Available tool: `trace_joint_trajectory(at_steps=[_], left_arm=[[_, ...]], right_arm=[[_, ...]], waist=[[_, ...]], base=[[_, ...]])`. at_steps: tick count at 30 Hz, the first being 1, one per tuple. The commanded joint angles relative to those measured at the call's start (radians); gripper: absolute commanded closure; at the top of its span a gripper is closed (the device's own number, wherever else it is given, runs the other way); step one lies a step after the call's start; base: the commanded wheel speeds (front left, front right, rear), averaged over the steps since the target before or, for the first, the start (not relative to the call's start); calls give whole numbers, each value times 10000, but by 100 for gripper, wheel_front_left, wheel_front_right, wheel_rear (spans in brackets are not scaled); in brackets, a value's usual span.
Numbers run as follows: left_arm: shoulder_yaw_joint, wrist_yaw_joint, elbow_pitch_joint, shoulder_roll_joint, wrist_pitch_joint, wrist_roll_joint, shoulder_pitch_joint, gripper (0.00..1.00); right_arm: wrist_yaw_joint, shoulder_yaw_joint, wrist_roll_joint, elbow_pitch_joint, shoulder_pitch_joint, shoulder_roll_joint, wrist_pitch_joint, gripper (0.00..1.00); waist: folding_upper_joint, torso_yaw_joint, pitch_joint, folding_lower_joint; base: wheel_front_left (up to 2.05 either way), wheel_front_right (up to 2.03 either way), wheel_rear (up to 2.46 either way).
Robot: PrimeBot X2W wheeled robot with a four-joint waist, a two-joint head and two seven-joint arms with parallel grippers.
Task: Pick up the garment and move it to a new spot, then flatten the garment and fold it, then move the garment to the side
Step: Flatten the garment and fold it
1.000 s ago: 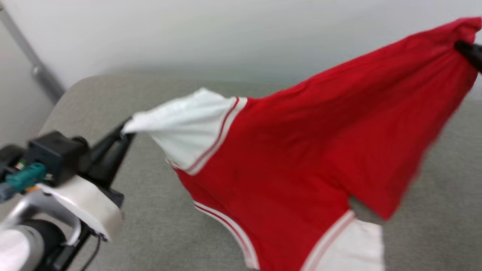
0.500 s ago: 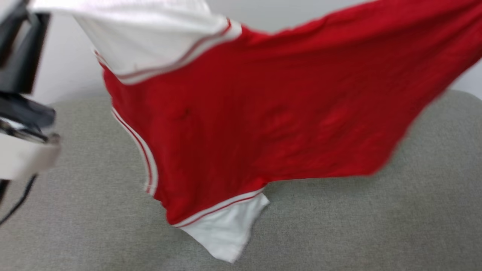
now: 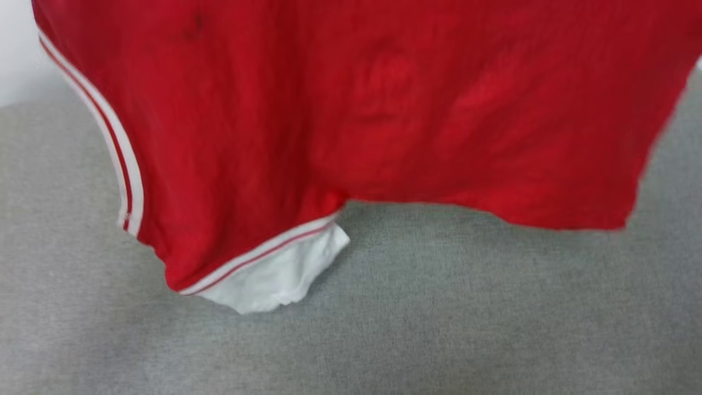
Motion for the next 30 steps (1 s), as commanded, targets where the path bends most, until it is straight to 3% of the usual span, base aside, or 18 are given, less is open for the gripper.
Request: trace_joint_trajectory(at_steps=[1, 11, 19, 24, 30], left_arm=[[-41, -132, 279, -128, -8, 55, -463, 100], [-699, -1337, 3314, -1160, -92, 719, -4880, 100], [-1388, -1843, 6223, -2218, -860, 1806, -8315, 100], [-1590, -1915, 7725, -2842, -1685, 1993, -9106, 100], [-1962, -2087, 8694, -3196, -2462, 1809, -8381, 100]], right_arm=[[-4, 19, 6, 125, -349, 95, -172, 100], [-5, 397, -587, 1590, -2895, 234, -1875, 100], [-7, 1280, -1551, 3548, -5094, 367, -3180, 100], [-7, 1871, -2015, 4540, -5837, 419, -4272, 100], [-7, 2845, -2215, 5109, -5502, 214, -5418, 100]], waist=[[-1, -204, 675, 0], [-1, -146, 3111, 0], [-1, -1, 4525, 0], [-1, 262, 5090, 0], [-1, 620, 5400, 0]], base=[[0, 0, 0], [0, 0, 0], [0, 0, 0], [0, 0, 0], [0, 0, 0]])
